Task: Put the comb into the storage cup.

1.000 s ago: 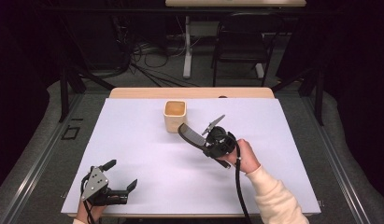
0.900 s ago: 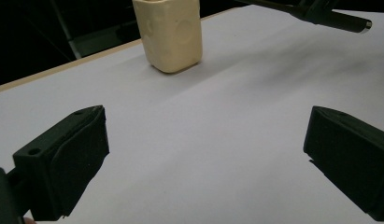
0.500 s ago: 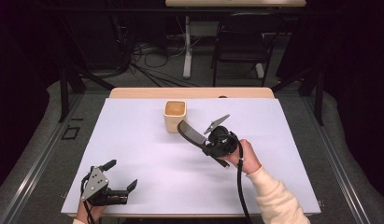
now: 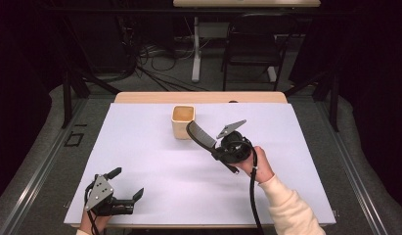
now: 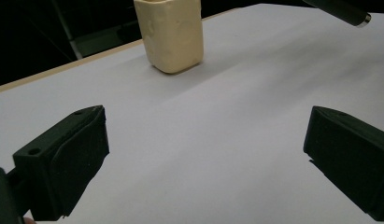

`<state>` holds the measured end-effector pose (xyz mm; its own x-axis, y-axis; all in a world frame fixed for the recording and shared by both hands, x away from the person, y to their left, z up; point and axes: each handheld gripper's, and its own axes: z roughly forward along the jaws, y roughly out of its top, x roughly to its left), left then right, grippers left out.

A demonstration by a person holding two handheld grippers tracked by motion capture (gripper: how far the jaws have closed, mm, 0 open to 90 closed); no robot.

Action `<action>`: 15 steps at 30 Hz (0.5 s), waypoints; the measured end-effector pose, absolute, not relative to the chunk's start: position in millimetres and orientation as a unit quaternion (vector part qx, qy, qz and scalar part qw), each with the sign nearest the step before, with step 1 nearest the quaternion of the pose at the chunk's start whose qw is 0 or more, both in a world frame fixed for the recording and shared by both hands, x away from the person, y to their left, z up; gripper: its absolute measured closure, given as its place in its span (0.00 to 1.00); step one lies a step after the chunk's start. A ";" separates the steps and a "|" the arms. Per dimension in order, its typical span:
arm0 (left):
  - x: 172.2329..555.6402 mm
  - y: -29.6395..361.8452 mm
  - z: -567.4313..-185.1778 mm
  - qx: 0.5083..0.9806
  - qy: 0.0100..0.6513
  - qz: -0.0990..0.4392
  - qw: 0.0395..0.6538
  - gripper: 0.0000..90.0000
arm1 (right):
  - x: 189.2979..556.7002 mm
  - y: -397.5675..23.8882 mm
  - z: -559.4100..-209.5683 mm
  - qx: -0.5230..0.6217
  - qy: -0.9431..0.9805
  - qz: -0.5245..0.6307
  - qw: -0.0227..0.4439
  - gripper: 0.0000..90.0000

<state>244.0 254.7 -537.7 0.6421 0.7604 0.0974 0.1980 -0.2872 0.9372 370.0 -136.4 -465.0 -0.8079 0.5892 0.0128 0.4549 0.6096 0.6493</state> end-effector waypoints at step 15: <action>244.4 254.7 -537.9 0.752 0.320 0.278 0.505 0.00 | 368.0 -137.8 -459.1 0.292 0.876 0.362 0.126 0.80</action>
<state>244.4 254.7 -537.9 0.6408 0.7619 0.0944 0.2008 -0.2850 0.9373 368.0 -137.8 -459.1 -0.7980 0.6026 -0.0095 0.4201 0.5675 0.7081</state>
